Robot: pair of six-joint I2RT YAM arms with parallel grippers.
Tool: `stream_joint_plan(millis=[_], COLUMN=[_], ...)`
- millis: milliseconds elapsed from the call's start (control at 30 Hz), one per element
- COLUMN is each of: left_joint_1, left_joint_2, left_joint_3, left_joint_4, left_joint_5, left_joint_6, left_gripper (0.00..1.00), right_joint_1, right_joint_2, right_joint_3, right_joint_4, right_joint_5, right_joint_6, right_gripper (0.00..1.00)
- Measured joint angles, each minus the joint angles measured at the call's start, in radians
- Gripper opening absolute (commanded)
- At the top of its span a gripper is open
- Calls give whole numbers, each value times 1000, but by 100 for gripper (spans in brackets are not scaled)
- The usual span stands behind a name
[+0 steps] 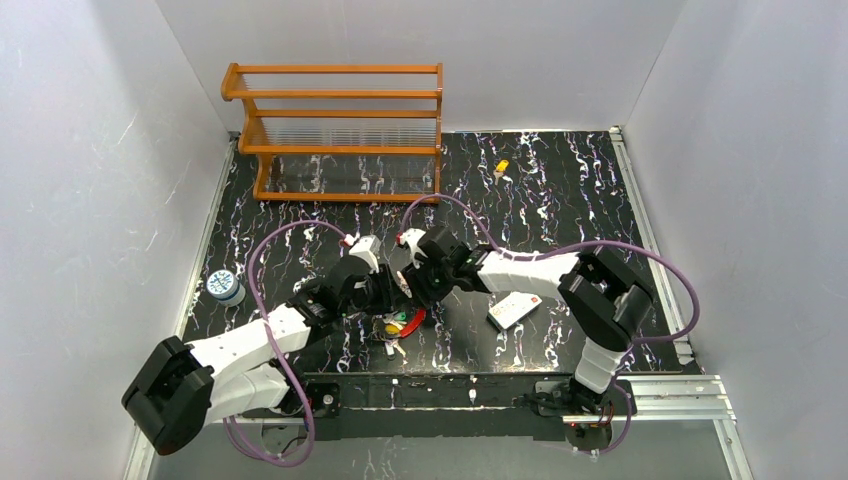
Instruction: Put the keys on the keyring
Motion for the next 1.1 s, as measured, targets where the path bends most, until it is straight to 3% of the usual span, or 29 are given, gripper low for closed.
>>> stream_joint_plan(millis=[200, 567, 1100], left_joint_1=[0, 0, 0], left_joint_2=[-27, -33, -111], left_joint_3=[0, 0, 12], left_joint_4=[-19, -41, -159], left_joint_5=[-1, -1, -66], left_joint_6=[0, 1, 50], left_gripper=[32, 32, 32], right_joint_1=[32, 35, 39], right_joint_2=[41, 47, -22], right_joint_3=[32, 44, 49], right_joint_4=[-5, -11, -85], right_joint_5=[61, 105, 98], right_joint_6=[-25, -39, -56], right_gripper=[43, 2, 1])
